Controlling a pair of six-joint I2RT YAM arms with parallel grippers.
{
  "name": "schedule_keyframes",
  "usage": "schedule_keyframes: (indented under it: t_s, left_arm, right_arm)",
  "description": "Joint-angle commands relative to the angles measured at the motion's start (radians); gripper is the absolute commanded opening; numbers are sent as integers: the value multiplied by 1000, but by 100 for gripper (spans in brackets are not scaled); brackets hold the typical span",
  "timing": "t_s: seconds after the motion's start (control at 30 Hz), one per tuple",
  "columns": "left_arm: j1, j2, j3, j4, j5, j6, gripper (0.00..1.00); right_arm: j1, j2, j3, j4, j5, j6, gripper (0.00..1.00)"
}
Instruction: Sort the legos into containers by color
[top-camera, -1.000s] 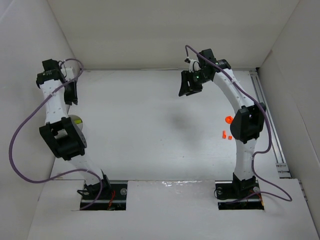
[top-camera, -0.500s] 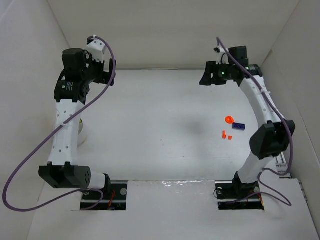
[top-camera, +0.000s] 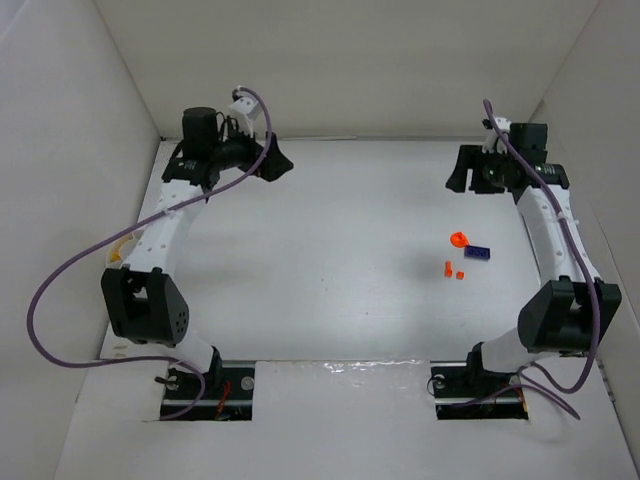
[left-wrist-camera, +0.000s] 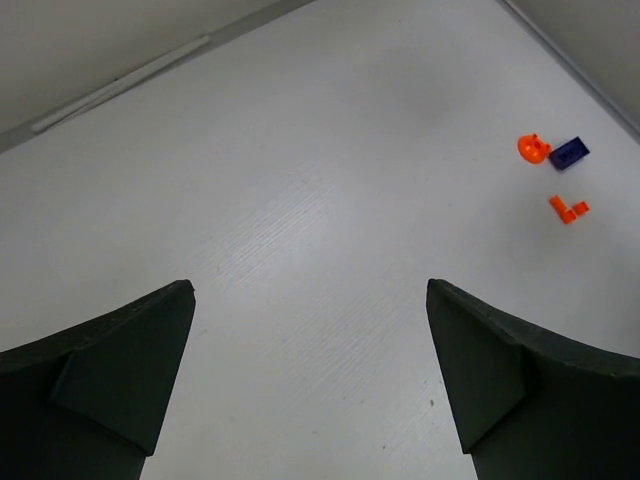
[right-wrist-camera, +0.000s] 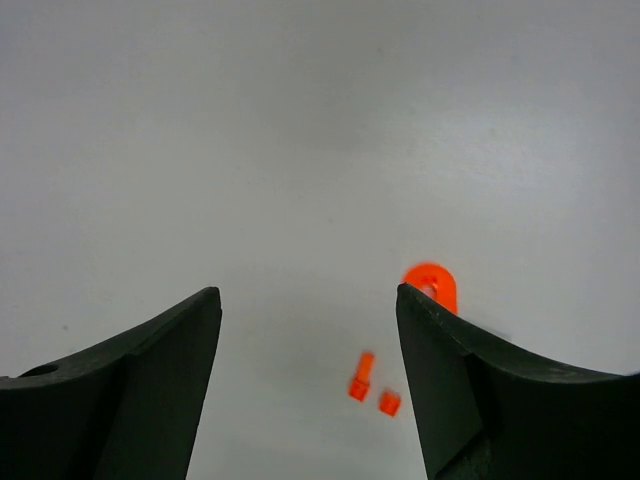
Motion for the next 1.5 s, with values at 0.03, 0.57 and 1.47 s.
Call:
schedule_keyframes:
  t_s: [0.03,0.57,1.47]
  left_arm:
    - [-137,38,107,-29,-42,115,100]
    - [-214,155,101,37,-140,77,100]
    - [-214,174,83,28,-188,77,100]
  right_arm:
    - [-100,-38,-90,-121,77,-195,76]
    - [-139,207,-107,-112,106,-295,58]
    - [-22,422,-43,-31,283,-216,47]
